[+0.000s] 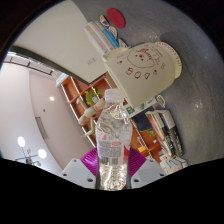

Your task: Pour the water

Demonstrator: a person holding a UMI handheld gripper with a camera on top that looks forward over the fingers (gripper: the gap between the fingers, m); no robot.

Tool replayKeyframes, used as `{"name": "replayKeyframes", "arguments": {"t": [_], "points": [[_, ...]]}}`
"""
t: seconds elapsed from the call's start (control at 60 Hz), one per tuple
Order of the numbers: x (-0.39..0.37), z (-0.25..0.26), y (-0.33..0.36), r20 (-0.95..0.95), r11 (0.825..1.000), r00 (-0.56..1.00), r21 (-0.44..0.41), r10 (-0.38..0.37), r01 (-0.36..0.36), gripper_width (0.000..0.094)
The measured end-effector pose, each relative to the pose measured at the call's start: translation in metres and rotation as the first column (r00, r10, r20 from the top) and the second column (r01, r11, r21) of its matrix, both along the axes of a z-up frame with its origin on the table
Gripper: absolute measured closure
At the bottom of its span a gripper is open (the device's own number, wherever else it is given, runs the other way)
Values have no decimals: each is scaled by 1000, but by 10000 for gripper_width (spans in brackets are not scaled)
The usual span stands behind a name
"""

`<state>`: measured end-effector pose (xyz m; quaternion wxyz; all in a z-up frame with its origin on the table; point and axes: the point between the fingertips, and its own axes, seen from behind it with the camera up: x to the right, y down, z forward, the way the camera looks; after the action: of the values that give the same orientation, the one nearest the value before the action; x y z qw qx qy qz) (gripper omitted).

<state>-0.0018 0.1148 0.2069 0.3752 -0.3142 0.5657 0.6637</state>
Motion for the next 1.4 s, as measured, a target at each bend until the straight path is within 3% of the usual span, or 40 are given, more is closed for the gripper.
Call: {"name": "replayKeyframes", "arguments": {"t": [0.083,0.183,0.25,0.3,0.433,0.55,0.683,0.833,0.967,1.083,1.233,1.4], "points": [[-6,-3,-3,73,1000,997,-19,7,-6,555],[-26,-3,-9,412,998,909,-46,55,-39,554],[-27,1,-15,656,997,752,-68,64,-25,554],[-16,9,-23,795,999,607,-44,28,12,554],[32,40,-41,993,989,119,-3,-15,146,554],[104,35,-49,951,941,-297,16,91,338,542],[186,22,-49,816,867,-515,36,262,497,543],[253,2,-42,777,804,-512,12,366,595,543],[292,-42,-22,774,774,-472,-36,421,632,542],[306,-64,-14,788,773,-442,-66,429,631,542],[312,-99,-1,820,797,-405,-98,404,595,541],[313,-111,-8,858,806,-372,-78,353,586,507]]}}
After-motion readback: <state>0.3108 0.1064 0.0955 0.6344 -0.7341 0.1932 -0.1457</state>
